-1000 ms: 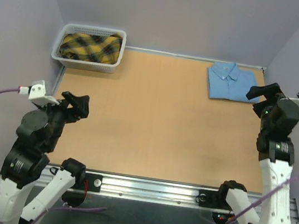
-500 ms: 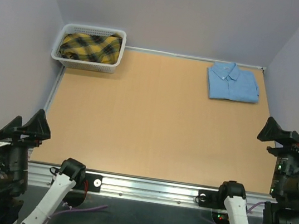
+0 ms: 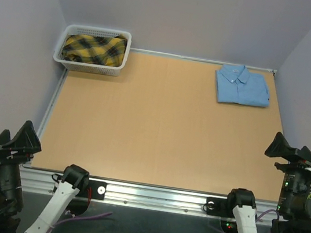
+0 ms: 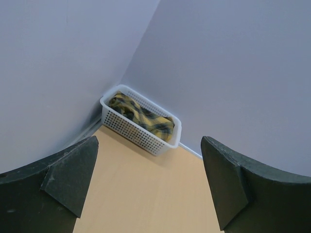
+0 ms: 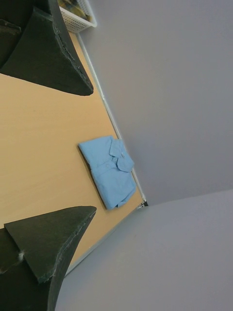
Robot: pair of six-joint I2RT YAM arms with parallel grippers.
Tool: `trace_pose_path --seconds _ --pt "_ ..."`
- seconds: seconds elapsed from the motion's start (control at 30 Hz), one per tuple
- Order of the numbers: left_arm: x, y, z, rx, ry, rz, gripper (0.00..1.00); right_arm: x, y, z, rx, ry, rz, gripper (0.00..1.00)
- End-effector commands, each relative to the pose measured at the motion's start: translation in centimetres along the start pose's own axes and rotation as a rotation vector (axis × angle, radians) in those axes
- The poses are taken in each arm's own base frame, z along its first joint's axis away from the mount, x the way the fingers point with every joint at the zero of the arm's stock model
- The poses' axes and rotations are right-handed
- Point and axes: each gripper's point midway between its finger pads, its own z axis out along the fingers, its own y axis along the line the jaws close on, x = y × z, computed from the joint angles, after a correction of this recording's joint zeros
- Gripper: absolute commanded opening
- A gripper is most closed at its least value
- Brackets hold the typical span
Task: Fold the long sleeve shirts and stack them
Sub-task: Neatly place the folded shirt to the corner
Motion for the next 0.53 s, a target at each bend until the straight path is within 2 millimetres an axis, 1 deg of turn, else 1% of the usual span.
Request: trace_pose_path --seconds 0.0,0.1,0.5 --pt "-0.86 0.55 -0.44 -0.015 -0.044 -0.048 0.99 0.47 -0.44 -0.01 0.013 0.003 -0.010 1.00" --pt "-0.99 0.53 -0.34 -0.017 -0.052 -0.051 0.99 0.47 -0.54 0.00 0.017 0.000 -0.011 1.00" --pt "-0.17 0.26 0.15 -0.017 -0.044 -0.057 0.99 0.45 -0.64 0.07 0.016 -0.004 -0.026 1.00"
